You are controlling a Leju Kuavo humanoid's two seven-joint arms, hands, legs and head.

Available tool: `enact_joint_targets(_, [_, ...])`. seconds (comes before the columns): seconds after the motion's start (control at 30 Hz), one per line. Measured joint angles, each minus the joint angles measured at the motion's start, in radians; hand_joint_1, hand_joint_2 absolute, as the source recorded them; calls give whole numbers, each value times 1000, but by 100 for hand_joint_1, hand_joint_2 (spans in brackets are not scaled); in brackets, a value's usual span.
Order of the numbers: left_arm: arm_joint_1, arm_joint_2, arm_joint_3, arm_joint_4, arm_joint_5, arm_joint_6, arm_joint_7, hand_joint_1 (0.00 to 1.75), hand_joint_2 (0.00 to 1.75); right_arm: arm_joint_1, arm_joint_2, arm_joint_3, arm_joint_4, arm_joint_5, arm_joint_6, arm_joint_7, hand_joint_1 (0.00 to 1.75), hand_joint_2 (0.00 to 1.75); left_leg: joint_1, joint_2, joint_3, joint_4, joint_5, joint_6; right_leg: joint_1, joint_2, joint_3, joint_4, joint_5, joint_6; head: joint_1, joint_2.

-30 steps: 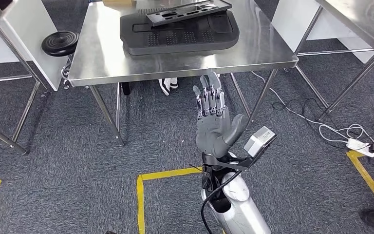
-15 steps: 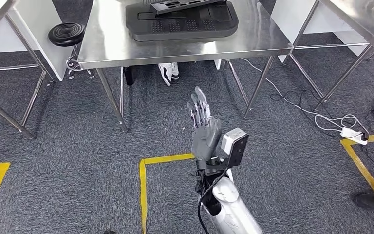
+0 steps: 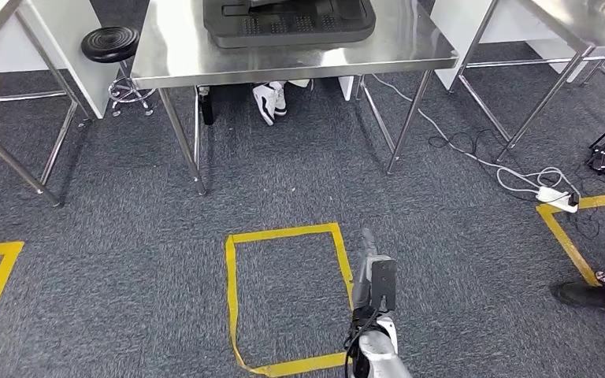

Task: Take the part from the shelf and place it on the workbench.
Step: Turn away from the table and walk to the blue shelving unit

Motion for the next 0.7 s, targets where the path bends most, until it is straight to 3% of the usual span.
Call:
enact_joint_targets(0.03, [2, 0, 2, 0, 0, 1, -1, 0, 0, 3, -2, -26, 32, 5, -2, -8, 0, 0, 1, -1, -5, 2, -14, -5, -4, 0, -11, -2, 15, -7, 1, 0])
enact_joint_targets(0.07, [5, 1, 5, 1, 0, 2, -1, 0, 0, 6, -3, -51, 62, 10, -3, -14, 0, 0, 1, -2, -13, 23, -52, -9, -10, -1, -24, -5, 32, -14, -1, 0])
enact_joint_targets(0.13, [9, 1, 11, 1, 0, 5, -2, 0, 0, 7, -4, -94, 116, 18, -7, -15, 0, 0, 2, -5, -32, 129, -174, -15, -13, -1, -54, -5, 61, -23, -3, 0])
enact_joint_targets(0.17, [10, 2, 14, 1, 0, 6, -3, 0, 0, 7, -6, -116, 149, 21, -10, -10, 0, 0, 2, -6, -38, 198, -216, -18, -13, -1, -67, -4, 74, -24, -4, 0])
enact_joint_targets(0.2, [10, 2, 16, 1, 0, 7, -4, 0, 0, 6, -9, -142, 188, 22, -11, -5, 0, 0, 3, -6, -38, 256, -229, -21, -12, -3, -81, -2, 86, -22, -3, 0])
enact_joint_targets(0.23, [10, 2, 18, 1, -1, 7, -4, 0, 0, 6, -15, -171, 233, 22, -7, 2, 0, 0, 4, -6, -28, 293, -217, -23, -12, -5, -95, 3, 97, -19, -3, 0])
enact_joint_targets(0.27, [10, 2, 19, 1, -2, 7, -5, 0, 0, 6, -23, -199, 280, 23, 0, 9, 0, 0, 5, -6, -1, 294, -190, -24, -13, -7, -111, 9, 105, -15, -3, 0])
enact_joint_targets(0.3, [10, 2, 21, 1, -4, 7, -6, 0, 0, 6, -31, -226, 328, 25, 7, 19, 0, 0, 7, -6, 44, 258, -168, -24, -14, -9, -128, 18, 112, -10, -4, 0])
enact_joint_targets(0.37, [7, 1, 22, 1, -7, 7, -8, 0, 0, 7, -48, -268, 415, 34, 15, 38, 0, 0, 8, -10, 153, 124, -185, -22, -14, -10, -159, 41, 121, 0, -3, 0])
enact_joint_targets(0.4, [6, 1, 23, 1, -8, 7, -9, 0, 0, 8, -54, -284, 451, 39, 15, 44, 0, 0, 5, -13, 189, 68, -206, -19, -13, -10, -168, 50, 125, 6, -2, 0])
enact_joint_targets(0.43, [4, 1, 23, 1, -9, 7, -10, 0, 0, 9, -60, -296, 482, 43, 15, 47, 0, 0, 1, -14, 204, 36, -223, -13, -13, -11, -175, 54, 131, 12, -2, 0])
enact_joint_targets(0.5, [2, 1, 25, 1, -9, 7, -11, 0, 0, 10, -68, -314, 532, 47, 13, 51, 0, 0, -3, -11, 192, 24, -214, 6, -16, -9, -186, 57, 144, 25, -3, 0])
enact_joint_targets(0.53, [0, 1, 26, 2, -9, 7, -12, 0, 0, 10, -71, -321, 552, 49, 11, 55, 0, 0, -3, -9, 180, 21, -204, 17, -17, -7, -198, 64, 138, 29, -4, 0])
enact_joint_targets(0.6, [-3, 1, 27, 2, -11, 7, -15, 0, 0, 11, -77, -329, 586, 63, 5, 82, 0, 0, 1, -7, 147, 14, -180, 34, -20, -1, -229, 123, 77, 26, -1, 0])
enact_joint_targets(0.67, [-4, 1, 27, 1, -15, 8, -21, 0, 0, 13, -83, -331, 619, 87, 2, 145, 0, 0, 1, -7, 115, 14, -156, 38, -24, 2, -260, 237, -4, 23, 2, 0])
enact_joint_targets(0.7, [-3, 0, 27, 1, -17, 8, -22, 0, 0, 17, -87, -331, 638, 99, 4, 185, 0, 0, 1, -6, 100, 14, -144, 38, -26, 2, -268, 293, -20, 28, 2, 0])
